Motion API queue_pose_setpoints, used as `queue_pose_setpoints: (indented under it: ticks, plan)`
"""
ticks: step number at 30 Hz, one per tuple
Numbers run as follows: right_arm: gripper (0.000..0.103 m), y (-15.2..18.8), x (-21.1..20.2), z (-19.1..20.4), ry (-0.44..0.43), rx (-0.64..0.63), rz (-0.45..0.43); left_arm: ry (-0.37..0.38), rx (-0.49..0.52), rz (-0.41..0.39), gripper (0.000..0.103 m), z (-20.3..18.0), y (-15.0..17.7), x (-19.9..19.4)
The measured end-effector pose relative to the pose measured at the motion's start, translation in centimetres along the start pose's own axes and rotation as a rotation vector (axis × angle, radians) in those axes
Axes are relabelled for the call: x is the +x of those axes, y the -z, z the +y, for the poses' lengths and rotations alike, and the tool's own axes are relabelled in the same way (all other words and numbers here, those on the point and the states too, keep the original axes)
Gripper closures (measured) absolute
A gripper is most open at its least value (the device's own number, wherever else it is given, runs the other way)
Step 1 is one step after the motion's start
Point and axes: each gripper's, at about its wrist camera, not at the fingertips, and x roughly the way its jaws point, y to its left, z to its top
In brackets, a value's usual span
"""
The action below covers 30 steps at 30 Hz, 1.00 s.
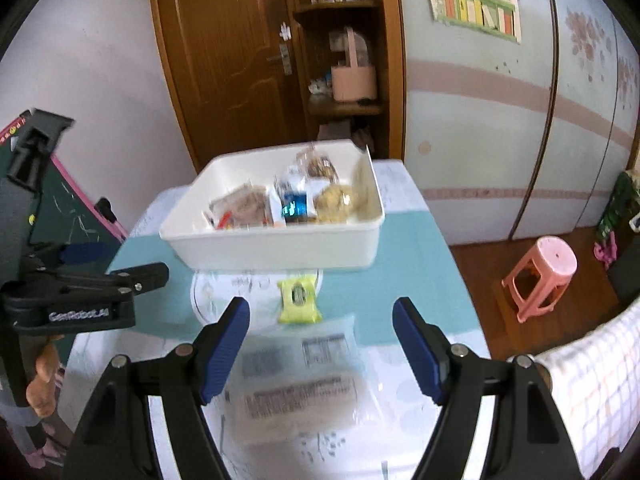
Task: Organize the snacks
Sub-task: 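Withdraw both tools toward the last snacks on the table, then grasp the clear printed bag with right tool while left tool grasps the green cake pack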
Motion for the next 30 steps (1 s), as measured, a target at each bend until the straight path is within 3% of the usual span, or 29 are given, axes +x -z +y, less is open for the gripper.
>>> queue_pose_setpoints:
  ticks: [10, 21, 30]
  plan:
    - [0.028, 3.9, 2.6, -1.5, -0.006, 0.048, 0.111, 0.005, 0.081, 0.021, 0.012, -2.5, 3.1, 1.8]
    - [0.028, 7.5, 6.4, -4.0, -0.131, 0.144, 0.213, -0.034, 0.010, 0.093, 0.012, -0.4, 4.1, 5.2]
    - [0.026, 7.1, 8.2, -3.4, -0.197, 0.130, 0.233, -0.022, -0.002, 0.144, 0.012, -0.1, 4.5, 7.3]
